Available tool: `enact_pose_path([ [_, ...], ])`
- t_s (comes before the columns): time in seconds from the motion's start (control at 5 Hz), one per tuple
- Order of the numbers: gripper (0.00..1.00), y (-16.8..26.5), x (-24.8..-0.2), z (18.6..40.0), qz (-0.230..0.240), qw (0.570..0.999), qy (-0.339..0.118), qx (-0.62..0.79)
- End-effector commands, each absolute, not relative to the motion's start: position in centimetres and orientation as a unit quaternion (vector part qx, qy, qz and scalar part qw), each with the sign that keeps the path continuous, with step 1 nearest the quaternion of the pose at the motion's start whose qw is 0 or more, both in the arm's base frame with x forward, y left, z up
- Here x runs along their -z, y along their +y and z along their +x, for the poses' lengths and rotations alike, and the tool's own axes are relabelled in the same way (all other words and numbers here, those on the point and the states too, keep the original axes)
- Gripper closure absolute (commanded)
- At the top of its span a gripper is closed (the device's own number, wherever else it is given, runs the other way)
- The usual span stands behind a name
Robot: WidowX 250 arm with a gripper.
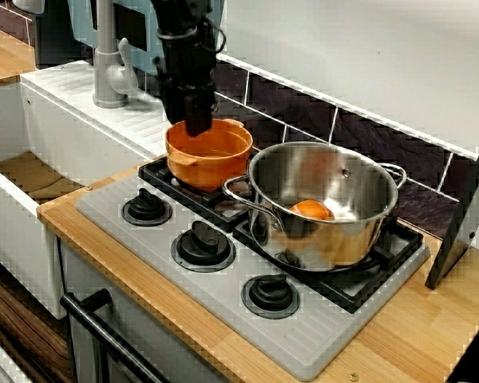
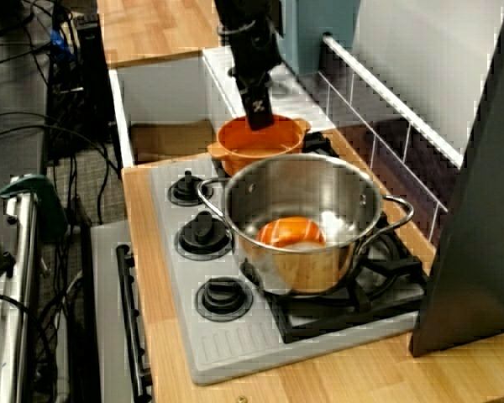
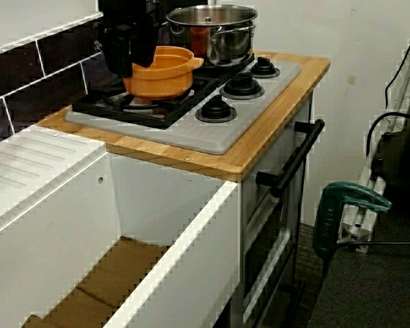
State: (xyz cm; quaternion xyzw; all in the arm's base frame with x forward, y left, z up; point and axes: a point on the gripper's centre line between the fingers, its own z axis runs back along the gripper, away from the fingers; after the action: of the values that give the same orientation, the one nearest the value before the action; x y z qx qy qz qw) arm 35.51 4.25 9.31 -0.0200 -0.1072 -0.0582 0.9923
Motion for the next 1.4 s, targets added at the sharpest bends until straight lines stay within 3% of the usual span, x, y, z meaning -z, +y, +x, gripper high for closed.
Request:
enact_pose_path([
  [0.0, 0.0, 4.9, -14.2, 36.9, -0.049, 0.987, -0.15, 0.042],
  [0.6, 0.0, 3.4, -17.7, 36.4, -0.081, 0.982, -0.153, 0.079],
  [1.2, 0.0, -1.5, -19.3, 33.0, -0.104, 0.971, -0.151, 0.157],
])
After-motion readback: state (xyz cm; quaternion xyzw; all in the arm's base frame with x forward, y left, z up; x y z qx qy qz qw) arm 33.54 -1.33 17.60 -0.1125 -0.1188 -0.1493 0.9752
